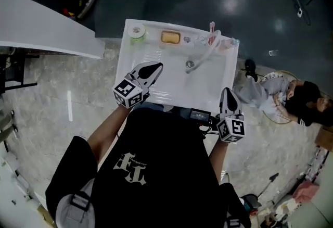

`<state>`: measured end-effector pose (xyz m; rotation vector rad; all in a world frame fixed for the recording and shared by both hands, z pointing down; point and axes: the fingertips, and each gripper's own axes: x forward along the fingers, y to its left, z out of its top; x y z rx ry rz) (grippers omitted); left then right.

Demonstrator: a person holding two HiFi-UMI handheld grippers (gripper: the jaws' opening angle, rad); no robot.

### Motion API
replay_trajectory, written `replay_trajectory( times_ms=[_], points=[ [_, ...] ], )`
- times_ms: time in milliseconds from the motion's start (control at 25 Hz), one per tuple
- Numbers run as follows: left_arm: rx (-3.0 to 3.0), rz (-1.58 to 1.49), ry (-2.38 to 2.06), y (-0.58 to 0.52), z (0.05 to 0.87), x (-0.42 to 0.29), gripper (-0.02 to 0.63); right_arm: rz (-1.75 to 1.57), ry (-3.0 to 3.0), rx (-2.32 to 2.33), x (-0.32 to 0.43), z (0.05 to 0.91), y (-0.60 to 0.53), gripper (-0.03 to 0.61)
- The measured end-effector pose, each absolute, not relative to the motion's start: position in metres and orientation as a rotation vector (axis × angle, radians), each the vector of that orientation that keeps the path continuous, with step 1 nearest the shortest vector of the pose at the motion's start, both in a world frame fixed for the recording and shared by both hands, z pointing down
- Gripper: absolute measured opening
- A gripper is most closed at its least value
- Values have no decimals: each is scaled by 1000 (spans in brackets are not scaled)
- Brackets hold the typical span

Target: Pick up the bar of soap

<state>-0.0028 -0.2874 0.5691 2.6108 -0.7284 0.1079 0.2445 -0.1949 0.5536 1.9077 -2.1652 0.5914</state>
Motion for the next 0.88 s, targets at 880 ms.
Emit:
replay_trajectory(
  times_ms=[880],
  points=[
    [2626,229,-985,-341,581,37,9,578,-2308,1730,303,548,-242,5]
  ],
)
